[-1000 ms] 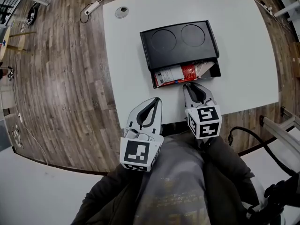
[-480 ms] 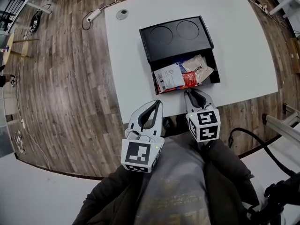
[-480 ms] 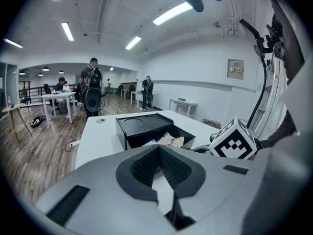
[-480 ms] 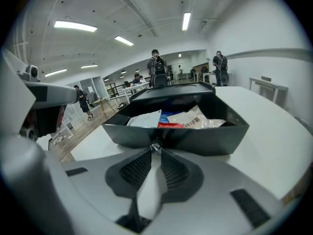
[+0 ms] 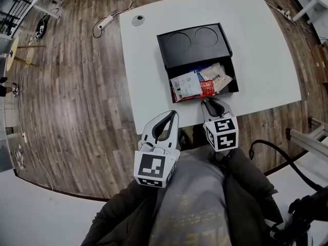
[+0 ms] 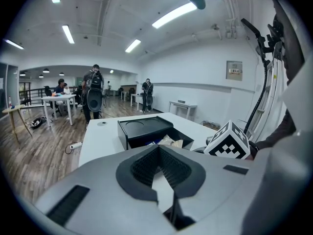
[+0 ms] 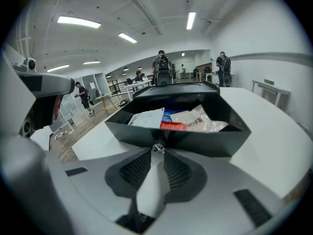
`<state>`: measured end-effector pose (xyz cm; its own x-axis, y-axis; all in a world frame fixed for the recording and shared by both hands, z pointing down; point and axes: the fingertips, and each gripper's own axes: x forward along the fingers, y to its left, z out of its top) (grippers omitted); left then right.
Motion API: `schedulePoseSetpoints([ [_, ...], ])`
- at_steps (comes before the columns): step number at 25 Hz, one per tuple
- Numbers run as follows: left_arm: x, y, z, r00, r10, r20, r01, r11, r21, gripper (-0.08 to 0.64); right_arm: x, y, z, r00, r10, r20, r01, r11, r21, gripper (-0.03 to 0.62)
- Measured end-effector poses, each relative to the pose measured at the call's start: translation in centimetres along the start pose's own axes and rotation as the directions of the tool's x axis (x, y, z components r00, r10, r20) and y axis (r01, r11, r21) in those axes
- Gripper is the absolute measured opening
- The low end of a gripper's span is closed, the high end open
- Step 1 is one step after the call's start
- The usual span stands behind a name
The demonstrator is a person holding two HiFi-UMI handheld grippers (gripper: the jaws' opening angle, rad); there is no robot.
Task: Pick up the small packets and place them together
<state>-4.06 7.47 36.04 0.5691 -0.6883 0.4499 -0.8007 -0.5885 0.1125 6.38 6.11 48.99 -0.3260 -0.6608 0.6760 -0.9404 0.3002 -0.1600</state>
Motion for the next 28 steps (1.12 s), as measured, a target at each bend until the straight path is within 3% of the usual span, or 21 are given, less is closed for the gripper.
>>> schedulePoseSetpoints([
  [7, -0.4, -0.4, 2.1, 0.996, -0.028, 0.081, 0.03, 0.999, -0.015, 0.003, -3.6, -1.6, 1.1, 1.0, -0.002, -0.013, 0.001, 1.0, -0.019, 0.075],
  [13, -0.7, 0.3, 3.0, 0.994, -0.017, 0.104, 0.023, 0.998, -0.054, 0.003, -7.9, -2.3, 6.0, 0.993, 0.023, 0.118, -0.021, 1.0, -0.019, 0.075],
  [19, 0.2, 0.9, 3.9, 0.994, -0.006, 0.108, 0.013, 0.998, -0.064, 0.003, -7.5, -2.4, 11.6, 0.979, 0.077, 0.188, -0.069, 0.996, -0.051, 0.075],
  [22, 1.5, 1.2, 3.8, 0.997, 0.004, 0.083, 0.002, 0.997, -0.079, 0.003, -5.8, -2.5, 12.6, 0.978, 0.129, 0.162, -0.12, 0.991, -0.062, 0.075],
  [28, 3.8, 3.3, 2.9, 0.998, 0.067, -0.001, -0.066, 0.991, -0.116, 0.003, -0.9, -2.2, 12.2, 0.968, 0.251, 0.008, -0.25, 0.966, -0.072, 0.075],
])
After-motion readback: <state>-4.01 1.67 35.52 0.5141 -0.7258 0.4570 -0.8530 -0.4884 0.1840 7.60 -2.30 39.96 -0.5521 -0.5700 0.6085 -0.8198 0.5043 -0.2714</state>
